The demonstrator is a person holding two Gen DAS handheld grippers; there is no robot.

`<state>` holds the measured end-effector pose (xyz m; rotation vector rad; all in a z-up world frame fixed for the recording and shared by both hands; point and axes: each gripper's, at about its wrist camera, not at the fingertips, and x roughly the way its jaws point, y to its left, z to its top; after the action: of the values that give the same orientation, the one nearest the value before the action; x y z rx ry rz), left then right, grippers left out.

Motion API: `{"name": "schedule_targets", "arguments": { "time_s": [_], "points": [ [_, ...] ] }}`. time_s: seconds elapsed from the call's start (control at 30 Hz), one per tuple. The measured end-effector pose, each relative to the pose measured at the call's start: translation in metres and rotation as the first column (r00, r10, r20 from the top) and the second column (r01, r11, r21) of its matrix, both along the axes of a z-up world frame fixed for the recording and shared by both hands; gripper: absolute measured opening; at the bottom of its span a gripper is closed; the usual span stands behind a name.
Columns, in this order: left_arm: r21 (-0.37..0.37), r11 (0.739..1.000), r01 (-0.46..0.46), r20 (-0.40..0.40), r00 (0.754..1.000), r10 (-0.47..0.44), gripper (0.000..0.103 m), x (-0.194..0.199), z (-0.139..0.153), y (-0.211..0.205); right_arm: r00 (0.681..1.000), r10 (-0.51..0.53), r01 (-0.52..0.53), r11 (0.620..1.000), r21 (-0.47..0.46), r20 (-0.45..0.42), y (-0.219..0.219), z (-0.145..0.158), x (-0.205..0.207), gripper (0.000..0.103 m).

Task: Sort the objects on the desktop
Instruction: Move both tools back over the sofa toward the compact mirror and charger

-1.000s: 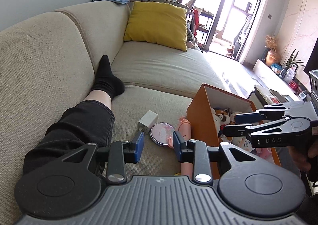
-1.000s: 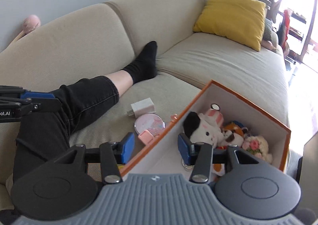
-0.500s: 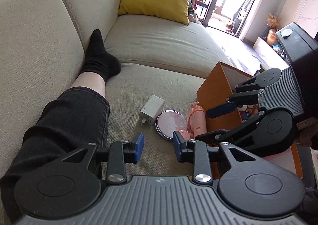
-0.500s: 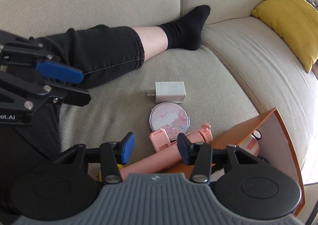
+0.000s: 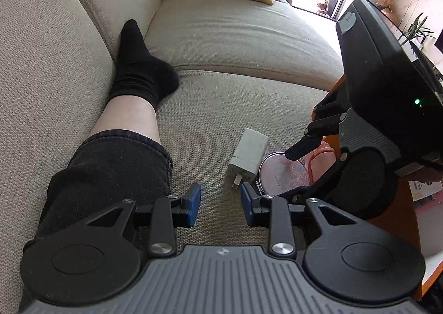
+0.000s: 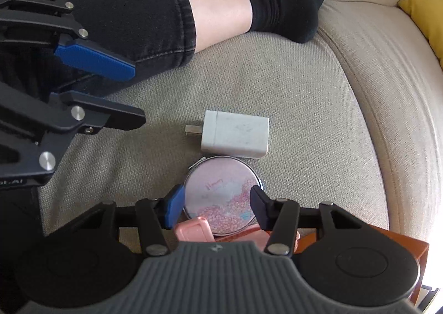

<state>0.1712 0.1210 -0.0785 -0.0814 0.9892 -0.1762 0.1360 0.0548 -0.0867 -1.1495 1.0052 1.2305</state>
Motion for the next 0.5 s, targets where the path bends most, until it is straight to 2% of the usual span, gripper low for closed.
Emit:
{"name": "schedule_targets", "arguments": {
  "time_s": [0.23,0.3,0.4,0.5],
  "points": [
    [-0.046,0.999,-0.027,-0.004,1.000,0.027,0.035,-0.001,-0.010,0.009,0.999,0.027,-0.026,0.999,-0.033,0.021,0.004,-0.003,-0.008,0.058],
    [-0.055,0.998,-0.033,-0.008,0.999,0.032,0.035,-0.001,-0.011,0.011,0.998,0.059,-0.059,0.997,-0.047,0.003,0.000,-0.006,-0.014,0.068],
    [-0.069,0.997,-0.036,-0.002,0.999,0.036,0.035,-0.003,-0.010,0.013,0.994,0.078,-0.076,0.997,-0.035,0.072,-0.003,-0.011,-0.023,0.070],
    [-0.073,0.997,-0.040,-0.002,0.999,0.040,0.035,-0.004,-0.010,0.014,0.995,0.071,-0.067,0.997,-0.047,0.074,0.000,-0.013,-0.022,0.071]
  ]
}}
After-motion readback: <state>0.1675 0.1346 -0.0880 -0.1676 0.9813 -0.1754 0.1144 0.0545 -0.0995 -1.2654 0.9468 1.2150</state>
